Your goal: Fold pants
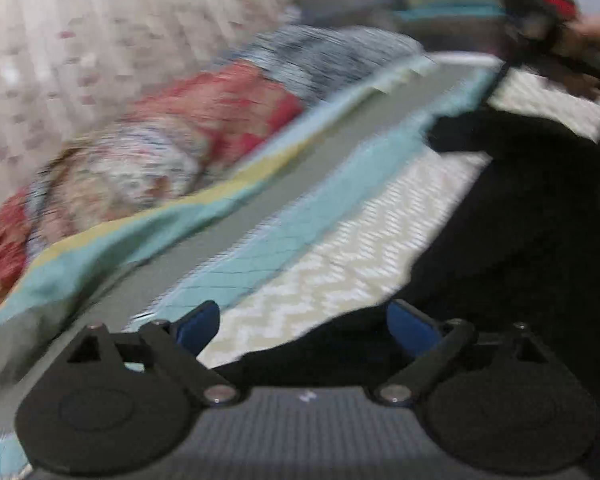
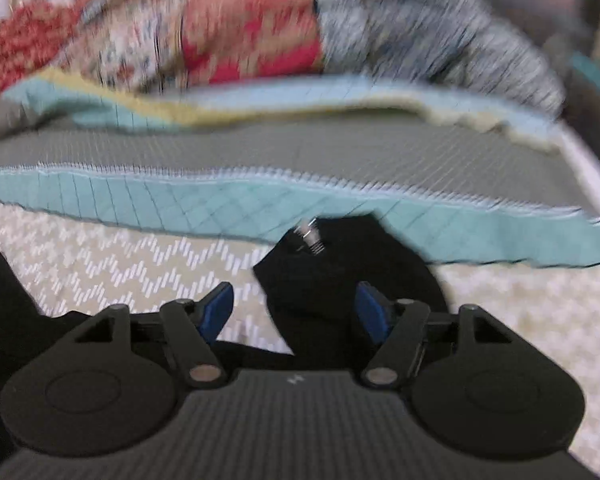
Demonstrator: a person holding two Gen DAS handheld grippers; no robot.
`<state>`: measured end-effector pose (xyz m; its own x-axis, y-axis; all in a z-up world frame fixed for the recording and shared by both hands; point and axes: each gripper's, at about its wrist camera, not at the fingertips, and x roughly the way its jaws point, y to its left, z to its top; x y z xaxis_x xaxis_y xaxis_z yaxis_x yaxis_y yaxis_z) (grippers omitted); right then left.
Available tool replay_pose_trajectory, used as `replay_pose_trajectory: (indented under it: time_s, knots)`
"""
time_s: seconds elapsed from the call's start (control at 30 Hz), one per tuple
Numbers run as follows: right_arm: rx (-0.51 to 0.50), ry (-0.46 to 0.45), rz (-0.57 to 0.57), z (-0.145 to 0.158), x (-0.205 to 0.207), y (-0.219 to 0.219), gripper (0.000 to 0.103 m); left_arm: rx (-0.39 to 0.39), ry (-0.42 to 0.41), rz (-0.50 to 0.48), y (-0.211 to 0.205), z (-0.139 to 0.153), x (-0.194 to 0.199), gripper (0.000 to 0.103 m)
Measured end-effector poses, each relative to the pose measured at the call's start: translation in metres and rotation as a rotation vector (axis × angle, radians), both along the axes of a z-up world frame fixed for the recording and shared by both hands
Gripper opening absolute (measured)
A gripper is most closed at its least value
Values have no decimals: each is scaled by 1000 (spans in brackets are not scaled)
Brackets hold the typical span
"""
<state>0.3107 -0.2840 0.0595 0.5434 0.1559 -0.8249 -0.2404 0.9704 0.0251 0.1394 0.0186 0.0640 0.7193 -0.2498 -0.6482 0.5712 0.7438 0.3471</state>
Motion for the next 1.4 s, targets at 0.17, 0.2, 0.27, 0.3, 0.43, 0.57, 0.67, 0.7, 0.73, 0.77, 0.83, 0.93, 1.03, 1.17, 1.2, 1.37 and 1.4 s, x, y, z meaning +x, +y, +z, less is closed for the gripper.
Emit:
replay_pose_trajectory:
  time_s: [0.17,0.2,0.27,0.3,0.43,0.57,0.67,0.7,0.73,0.77,0.83,0.93,1.03,1.17,1.2,1.37,1.4]
  knots:
    - [14,73,-166,-32,15,-24,9,115,116,-9,-21,-33,19,15]
    - [76,35,-226,-24,7,-43,6,113,136,20,-16,-34,20,4]
    - [248,-63,-370,5,-17,-94,6,32,133,70,1,-28,21,5]
    - [323,-105,-437,19,-30,-119,6,-22,116,87,11,-21,17,5]
    - [600,-229,-732,72,-101,-226,6,-140,51,140,37,5,1,5]
    - [774,-326,-865,108,-163,-279,6,-245,9,217,57,30,-6,5]
    - [790,-344,-888,118,-178,-288,6,-365,-7,275,73,45,-4,5]
    - [782,-342,-884,117,-174,-281,6,-389,-10,294,76,49,0,5]
    - [762,-331,-870,115,-165,-279,6,-396,-9,308,76,50,5,5]
    - [745,-318,-866,111,-152,-275,6,-389,-10,324,74,50,11,5]
    - [724,-291,-865,100,-121,-266,6,-361,-24,367,69,47,24,5]
    - [660,-268,-885,82,-84,-250,6,-350,-31,423,65,38,45,5]
    - [616,-253,-910,58,-54,-245,6,-346,10,481,62,23,66,6]
    - [680,-193,-964,22,-43,-248,29,-236,53,603,54,-2,86,29]
    - [709,-197,-960,17,-48,-249,42,-246,60,610,57,-4,84,32]
    - [497,-238,-855,19,-68,-255,42,-279,42,621,88,0,57,43]
    - [460,-227,-838,16,-69,-257,42,-281,30,634,97,3,48,44]
